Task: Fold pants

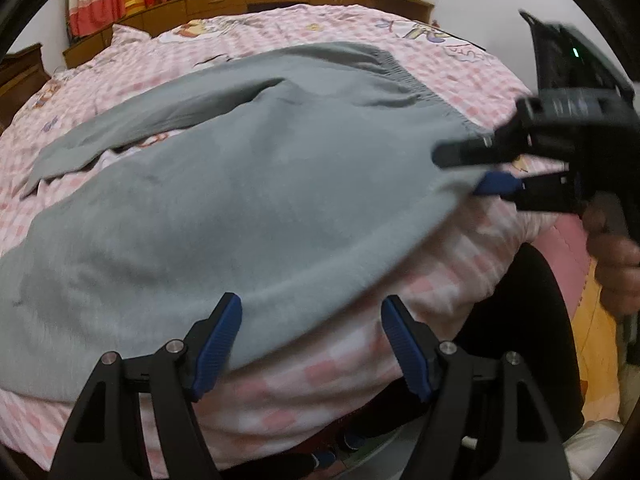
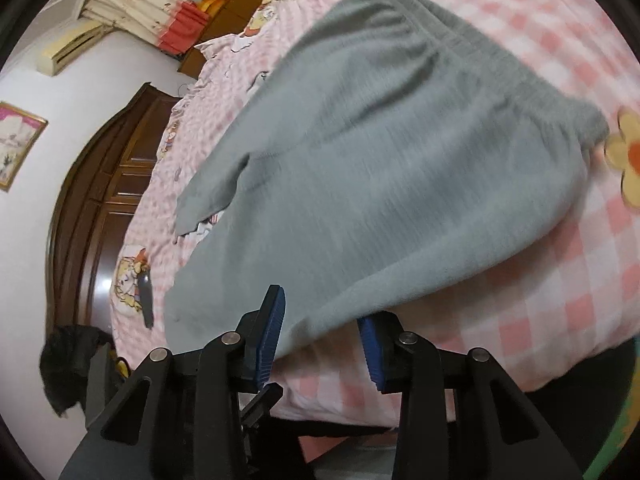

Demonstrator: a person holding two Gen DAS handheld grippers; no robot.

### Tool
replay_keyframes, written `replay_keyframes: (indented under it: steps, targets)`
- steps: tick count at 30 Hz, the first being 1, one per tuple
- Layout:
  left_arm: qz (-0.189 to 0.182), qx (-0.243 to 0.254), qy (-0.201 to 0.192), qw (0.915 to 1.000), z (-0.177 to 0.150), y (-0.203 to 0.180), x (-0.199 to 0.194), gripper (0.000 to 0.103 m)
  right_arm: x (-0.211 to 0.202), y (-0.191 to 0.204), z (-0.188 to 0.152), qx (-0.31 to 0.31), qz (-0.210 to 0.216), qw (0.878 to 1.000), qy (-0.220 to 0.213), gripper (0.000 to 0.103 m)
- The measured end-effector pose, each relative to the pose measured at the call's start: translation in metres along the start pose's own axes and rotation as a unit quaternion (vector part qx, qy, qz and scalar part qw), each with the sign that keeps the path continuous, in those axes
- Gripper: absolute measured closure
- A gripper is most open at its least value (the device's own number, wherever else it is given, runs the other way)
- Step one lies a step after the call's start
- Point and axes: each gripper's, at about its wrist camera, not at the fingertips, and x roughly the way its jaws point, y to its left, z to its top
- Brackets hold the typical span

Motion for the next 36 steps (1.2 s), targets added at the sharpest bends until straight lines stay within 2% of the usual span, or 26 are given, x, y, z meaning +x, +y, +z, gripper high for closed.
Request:
replay_keyframes:
  steps: [3,5,6,7,9,10,11,12,14,16,17,20,22,24,25,26,27,28,29,30,31,32,33,34,36]
  targets:
    - [0.013,0.013,-0.015,0.9997,0.007,-0.005,0.004,0.028,0.001,0.007,0.004,-0.03,-0.012,0.999,0.024,0.065]
    - [0.017,0.018,-0.025,0.9994,0.012,-0.006,0.007,0.047,0.001,0.007,0.004,-0.059,-0.005,0.996,0.069,0.065]
    - [-0.001,0.017,-0.024,0.9996,0.018,-0.005,0.011,0.076,-0.002,0.005,0.003,-0.078,-0.012,0.994,0.082,0.065]
    - [-0.022,0.01,-0.018,0.9995,0.021,-0.003,0.015,0.085,-0.008,0.006,0.0,-0.108,-0.036,0.99,0.087,0.065]
    - [-0.047,-0.016,-0.015,0.9986,0.027,0.002,0.019,0.09,-0.02,0.007,-0.006,-0.169,-0.094,0.978,0.075,0.062]
    - [-0.055,-0.025,-0.017,0.9981,0.029,0.004,0.018,0.091,-0.026,0.008,-0.009,-0.205,-0.13,0.968,0.06,0.06]
    - [-0.059,-0.035,-0.019,0.9974,0.031,0.008,0.018,0.092,-0.033,0.011,-0.014,-0.249,-0.17,0.953,0.036,0.055]
    - [-0.063,-0.042,-0.02,0.9969,0.031,0.011,0.018,0.092,-0.039,0.013,-0.018,-0.29,-0.203,0.935,0.012,0.049]
    - [-0.069,-0.052,-0.021,0.996,0.032,0.014,0.017,0.092,-0.045,0.018,-0.026,-0.366,-0.263,0.892,-0.031,0.044]
    - [-0.073,-0.059,-0.021,0.9954,0.031,0.014,0.015,0.092,-0.044,0.013,-0.029,-0.412,-0.304,0.858,-0.042,0.041]
    - [-0.073,-0.06,-0.02,0.9953,0.031,0.014,0.015,0.092,-0.04,0.008,-0.028,-0.431,-0.317,0.844,-0.034,0.041]
    - [-0.07,-0.06,-0.017,0.9956,0.03,0.012,0.014,0.092,-0.027,-0.003,-0.026,-0.468,-0.345,0.813,-0.019,0.041]
    - [-0.07,-0.061,-0.015,0.9956,0.031,0.012,0.015,0.092,-0.019,-0.007,-0.027,-0.503,-0.368,0.782,-0.03,0.041]
    - [-0.067,-0.059,-0.012,0.9959,0.031,0.01,0.015,0.092,-0.013,-0.006,-0.028,-0.526,-0.376,0.762,-0.042,0.041]
    - [-0.066,-0.058,-0.012,0.9961,0.031,0.009,0.016,0.092,-0.01,-0.006,-0.028,-0.531,-0.375,0.758,-0.048,0.041]
    - [-0.065,-0.057,-0.011,0.9962,0.031,0.009,0.017,0.092,-0.008,-0.007,-0.025,-0.532,-0.367,0.761,-0.05,0.042]
    - [-0.064,-0.057,-0.009,0.9963,0.03,0.009,0.017,0.091,-0.007,-0.006,-0.023,-0.528,-0.361,0.767,-0.048,0.049]
    - [-0.064,-0.057,-0.008,0.9963,0.029,0.009,0.018,0.091,-0.007,-0.007,-0.02,-0.519,-0.351,0.778,-0.045,0.059]
    - [-0.063,-0.057,-0.006,0.9964,0.029,0.009,0.018,0.091,-0.008,-0.009,-0.013,-0.501,-0.337,0.796,-0.037,0.081]
    - [-0.061,-0.057,-0.005,0.9965,0.028,0.009,0.019,0.088,-0.01,-0.008,-0.011,-0.487,-0.335,0.805,-0.037,0.085]
    - [-0.047,-0.056,-0.005,0.9973,0.028,0.009,0.019,0.078,-0.017,-0.008,-0.005,-0.464,-0.321,0.824,-0.046,0.087]
    - [-0.033,-0.053,-0.005,0.9981,0.027,0.008,0.019,0.068,-0.023,-0.008,-0.001,-0.453,-0.307,0.835,-0.056,0.092]
    - [-0.001,-0.045,-0.005,0.999,0.026,0.007,0.02,0.054,-0.029,-0.007,0.003,-0.441,-0.296,0.845,-0.068,0.093]
    - [0.02,-0.039,-0.007,0.999,0.025,0.006,0.02,0.045,-0.035,-0.005,0.006,-0.433,-0.288,0.851,-0.079,0.093]
    - [0.056,-0.027,-0.009,0.998,0.021,0.007,0.02,0.043,-0.046,0.002,0.011,-0.42,-0.274,0.859,-0.102,0.094]
